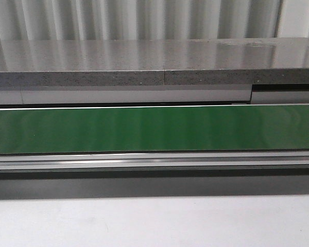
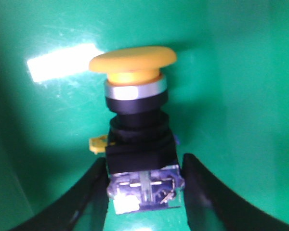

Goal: Move button from right to left
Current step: 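Grasp the yellow-capped button by its blue base with the right gripper, then carry the button onto the conveyor belt and open the right gripper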

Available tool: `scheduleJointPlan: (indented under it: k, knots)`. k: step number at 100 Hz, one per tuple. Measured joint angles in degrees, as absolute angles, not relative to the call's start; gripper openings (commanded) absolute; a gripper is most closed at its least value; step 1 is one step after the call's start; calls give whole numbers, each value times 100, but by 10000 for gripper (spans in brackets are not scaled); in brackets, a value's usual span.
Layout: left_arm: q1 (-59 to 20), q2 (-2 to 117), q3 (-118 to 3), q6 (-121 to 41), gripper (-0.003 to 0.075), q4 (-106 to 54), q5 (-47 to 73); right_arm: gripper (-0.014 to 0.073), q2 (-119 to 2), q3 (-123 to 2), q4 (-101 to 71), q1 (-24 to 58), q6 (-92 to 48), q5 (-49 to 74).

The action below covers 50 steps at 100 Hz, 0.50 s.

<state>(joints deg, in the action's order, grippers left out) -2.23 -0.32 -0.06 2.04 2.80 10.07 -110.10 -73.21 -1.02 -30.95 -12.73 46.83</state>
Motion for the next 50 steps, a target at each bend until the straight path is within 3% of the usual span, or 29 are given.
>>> scheduleJointPlan:
  k: [11, 50]
  knots:
    - [-223, -32, -6, 204, -20, 280, 1007, 127, -11010, -7348, -102, -3095, -1296, 4671]
    - [-223, -32, -6, 204, -20, 280, 1007, 133, -10440, -7883, -102, -2774, -1296, 5223]
